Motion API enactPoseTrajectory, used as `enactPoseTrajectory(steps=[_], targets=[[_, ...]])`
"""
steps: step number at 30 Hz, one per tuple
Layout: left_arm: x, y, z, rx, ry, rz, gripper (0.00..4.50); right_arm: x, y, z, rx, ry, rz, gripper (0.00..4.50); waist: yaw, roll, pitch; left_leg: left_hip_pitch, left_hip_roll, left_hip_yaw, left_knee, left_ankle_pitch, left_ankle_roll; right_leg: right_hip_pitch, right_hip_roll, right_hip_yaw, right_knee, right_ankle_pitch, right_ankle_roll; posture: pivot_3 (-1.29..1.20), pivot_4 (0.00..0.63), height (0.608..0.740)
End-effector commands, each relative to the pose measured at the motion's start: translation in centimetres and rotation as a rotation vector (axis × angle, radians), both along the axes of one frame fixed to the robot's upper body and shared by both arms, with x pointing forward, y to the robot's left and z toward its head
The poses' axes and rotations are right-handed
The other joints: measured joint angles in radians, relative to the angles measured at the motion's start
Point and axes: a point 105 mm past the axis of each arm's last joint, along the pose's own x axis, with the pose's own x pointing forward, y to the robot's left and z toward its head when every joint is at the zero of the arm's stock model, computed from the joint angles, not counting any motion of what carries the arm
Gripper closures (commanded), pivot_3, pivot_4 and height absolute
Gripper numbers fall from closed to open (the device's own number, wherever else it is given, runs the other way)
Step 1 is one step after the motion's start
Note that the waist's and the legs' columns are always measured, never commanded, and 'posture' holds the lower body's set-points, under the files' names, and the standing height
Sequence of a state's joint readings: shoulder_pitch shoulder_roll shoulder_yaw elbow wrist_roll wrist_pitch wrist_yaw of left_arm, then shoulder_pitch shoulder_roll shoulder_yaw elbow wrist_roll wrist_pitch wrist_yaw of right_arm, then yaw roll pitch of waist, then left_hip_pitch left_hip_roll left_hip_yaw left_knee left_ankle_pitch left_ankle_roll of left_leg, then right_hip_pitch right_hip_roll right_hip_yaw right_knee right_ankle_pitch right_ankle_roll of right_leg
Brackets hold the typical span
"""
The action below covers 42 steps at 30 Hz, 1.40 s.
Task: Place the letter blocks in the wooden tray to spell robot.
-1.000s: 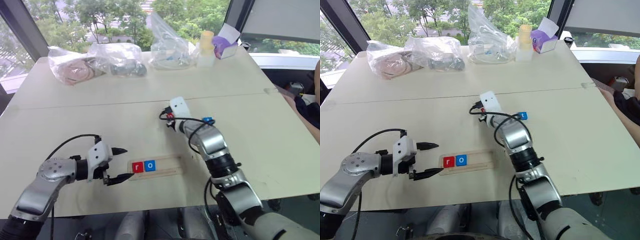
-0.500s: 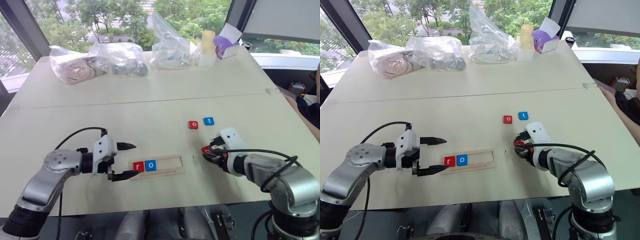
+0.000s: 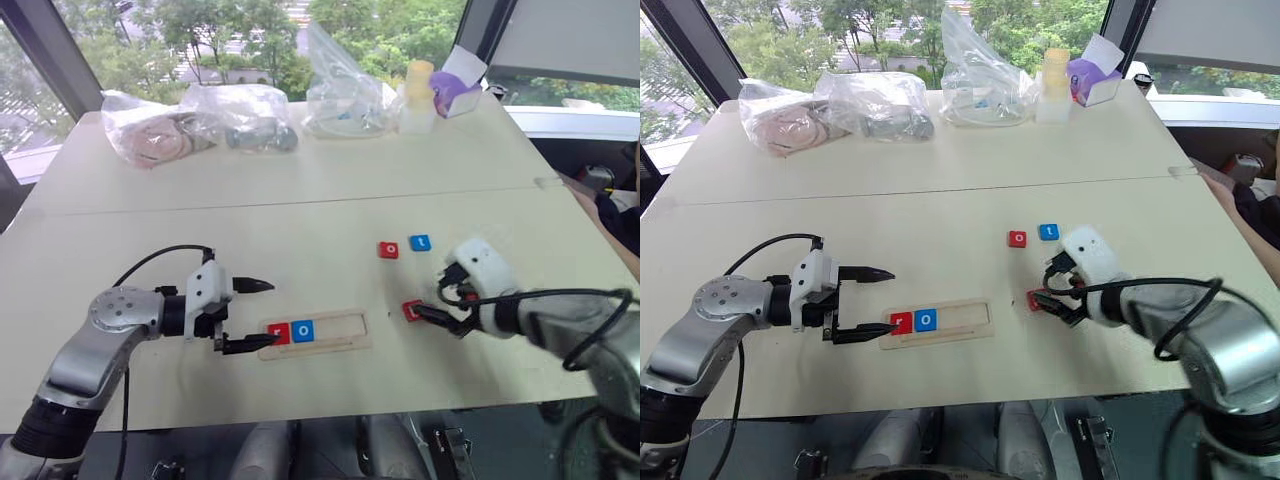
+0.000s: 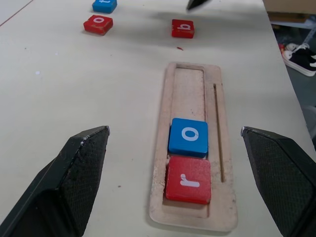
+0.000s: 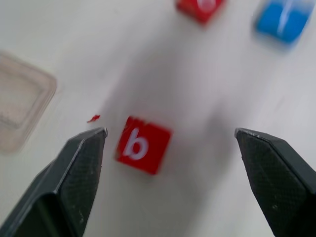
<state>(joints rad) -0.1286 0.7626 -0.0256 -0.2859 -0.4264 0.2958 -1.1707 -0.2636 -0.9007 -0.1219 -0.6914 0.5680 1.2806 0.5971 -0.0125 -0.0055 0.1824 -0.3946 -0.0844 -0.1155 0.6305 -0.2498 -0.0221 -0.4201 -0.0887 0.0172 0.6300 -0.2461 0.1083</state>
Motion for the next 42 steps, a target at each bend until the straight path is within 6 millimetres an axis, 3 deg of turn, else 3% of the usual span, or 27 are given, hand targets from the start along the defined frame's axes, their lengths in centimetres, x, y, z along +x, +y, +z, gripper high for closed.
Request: enactPoseTrajectory(steps=[1,6,17,20,23,25,27,31,33,42], targets=[[-0.2,-0.3,0.7,-0.013,-0.032,-0.023,0.0,0.0,0.6,0.2,0.007,-0.042,0.311,0.07,0.0,-0.002,0.001,0.001,0.001,0.0,0.0,0.0,0.001,0.001,0.001,0.0,-0.001,0.0,0.0,0.0,0.15,0.74],[-0.8,-0.4,0.7,-0.016,-0.034,-0.014,0.0,0.6,-1.7,-2.9,-0.188,0.003,0.563,0.07,-0.001,-0.003,0.001,0.003,0.001,0.002,0.001,-0.001,0.001,0.003,0.0,0.001,-0.002,0.0,0.0,0.0,0.15,0.74],[-2.2,-0.2,0.6,-0.001,-0.018,0.013,0.0,2.2,-1.2,-5.0,-0.163,-0.002,0.685,0.07,0.003,-0.002,0.002,0.003,0.003,0.001,0.001,-0.001,0.0,0.003,0.0,0.003,-0.001,0.001,-0.001,0.0,0.15,0.74],[-2.2,-0.2,0.7,0.001,-0.018,0.02,0.0,2.2,-0.7,-5.3,-0.146,-0.002,0.708,0.94,0.003,-0.002,0.002,0.003,0.002,0.001,0.001,-0.001,0.0,0.003,0.0,0.003,-0.001,0.001,-0.001,0.0,0.15,0.74],[-2.2,0.0,0.9,0.003,-0.018,0.027,0.0,1.9,-0.3,-5.6,-0.148,-0.001,0.731,2.58,0.002,-0.002,0.002,0.003,0.002,0.001,0.001,-0.001,0.0,0.003,0.0,0.003,-0.001,0.001,-0.001,0.0,0.15,0.74],[-2.3,0.1,0.9,0.008,-0.016,0.032,0.0,1.9,-0.1,-5.5,-0.152,-0.012,0.738,3.37,0.001,-0.002,0.002,0.003,0.002,0.001,0.001,-0.001,0.0,0.003,0.0,0.003,-0.001,0.001,-0.001,0.0,0.15,0.74],[-2.3,0.2,0.9,0.011,-0.013,0.034,0.0,1.9,0.0,-5.2,-0.149,-0.026,0.739,3.36,0.001,-0.002,0.002,0.003,0.002,0.001,0.001,-0.001,0.0,0.003,0.0,0.003,-0.001,0.001,-0.002,0.0,0.15,0.74],[-2.4,0.2,1.1,0.011,-0.013,0.036,0.0,1.6,3.6,-1.9,-0.058,-0.107,0.794,3.36,-0.002,-0.002,0.002,0.003,0.003,0.001,0.001,-0.001,0.0,0.003,0.0,0.003,-0.001,0.001,-0.002,0.0,0.15,0.74],[-2.4,0.1,1.1,0.011,-0.013,0.034,0.0,0.9,5.8,-1.4,-0.015,-0.112,0.837,3.36,-0.001,-0.002,0.002,0.003,0.003,0.002,0.001,-0.001,0.0,0.001,0.0,0.004,0.0,0.001,-0.002,0.0,0.15,0.74],[-2.6,-0.6,1.3,-0.001,-0.011,0.012,0.0,-0.1,11.3,-4.0,0.045,-0.076,0.869,3.36,0.004,-0.003,0.002,0.002,0.002,0.001,0.001,-0.001,0.0,0.001,0.0,0.004,-0.001,0.001,-0.002,0.0,0.15,0.74]])
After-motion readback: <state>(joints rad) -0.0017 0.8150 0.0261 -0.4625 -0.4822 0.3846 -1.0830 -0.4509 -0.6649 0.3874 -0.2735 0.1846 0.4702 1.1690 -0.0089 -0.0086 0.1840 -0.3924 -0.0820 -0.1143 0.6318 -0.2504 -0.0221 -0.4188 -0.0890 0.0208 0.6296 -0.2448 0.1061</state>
